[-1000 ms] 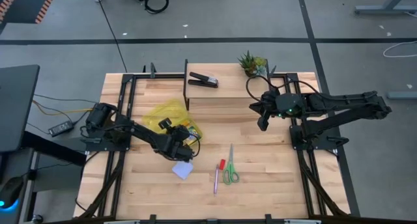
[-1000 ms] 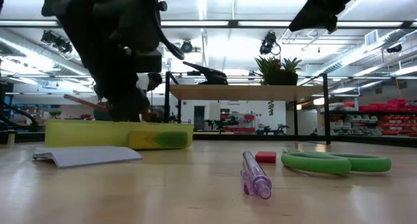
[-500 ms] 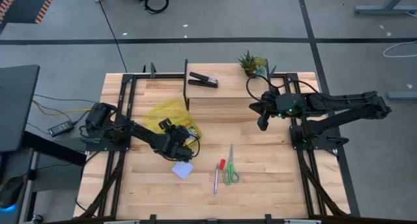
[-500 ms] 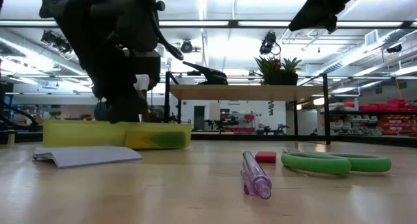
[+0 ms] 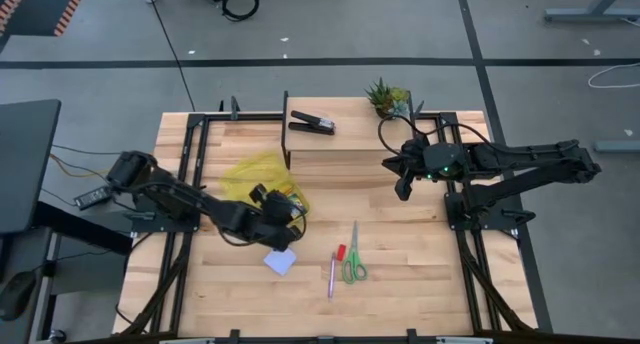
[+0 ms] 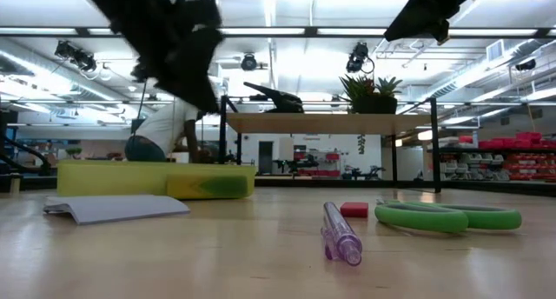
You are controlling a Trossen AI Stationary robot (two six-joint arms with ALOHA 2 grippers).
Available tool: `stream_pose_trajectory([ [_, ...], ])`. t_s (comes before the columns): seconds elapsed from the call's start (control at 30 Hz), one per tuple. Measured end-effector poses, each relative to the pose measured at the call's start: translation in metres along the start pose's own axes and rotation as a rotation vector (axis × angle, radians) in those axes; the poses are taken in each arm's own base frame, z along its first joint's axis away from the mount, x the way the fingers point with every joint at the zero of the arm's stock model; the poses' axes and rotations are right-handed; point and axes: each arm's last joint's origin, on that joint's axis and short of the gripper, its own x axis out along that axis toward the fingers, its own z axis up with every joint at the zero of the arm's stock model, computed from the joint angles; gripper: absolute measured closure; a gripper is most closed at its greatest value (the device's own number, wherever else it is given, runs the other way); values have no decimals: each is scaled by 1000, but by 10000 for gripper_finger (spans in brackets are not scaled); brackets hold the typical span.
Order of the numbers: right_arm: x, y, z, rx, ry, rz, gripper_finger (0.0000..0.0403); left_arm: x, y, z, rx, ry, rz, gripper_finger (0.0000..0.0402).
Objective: Pack school essentials
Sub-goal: Put the violet pen into the yellow supply box
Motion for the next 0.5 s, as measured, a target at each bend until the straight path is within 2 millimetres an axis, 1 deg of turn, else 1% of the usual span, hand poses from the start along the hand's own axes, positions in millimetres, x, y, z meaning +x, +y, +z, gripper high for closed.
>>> stream_pose_trajectory([
  [0.13, 0, 0, 0, -3, -1, 0, 364, -3, -17, 9, -140, 19, -235, 297],
  [0.2, 0, 0, 0, -3, -1, 0, 364, 0, -24, 9, -231, 47, -308, 297],
  [0.27, 0, 0, 0, -5, -1, 1, 364, 1, -31, 4, -305, 69, -327, 298],
  [0.33, 0, 0, 0, -13, 0, 5, 364, 2, -43, 1, -313, 83, -324, 301],
  [0.4, 0, 0, 0, -23, 4, 16, 364, 0, -57, 2, -297, 91, -327, 306],
  [0.5, 0, 1, 0, -47, 11, 34, 364, -1, -82, 9, -269, 116, -341, 318],
])
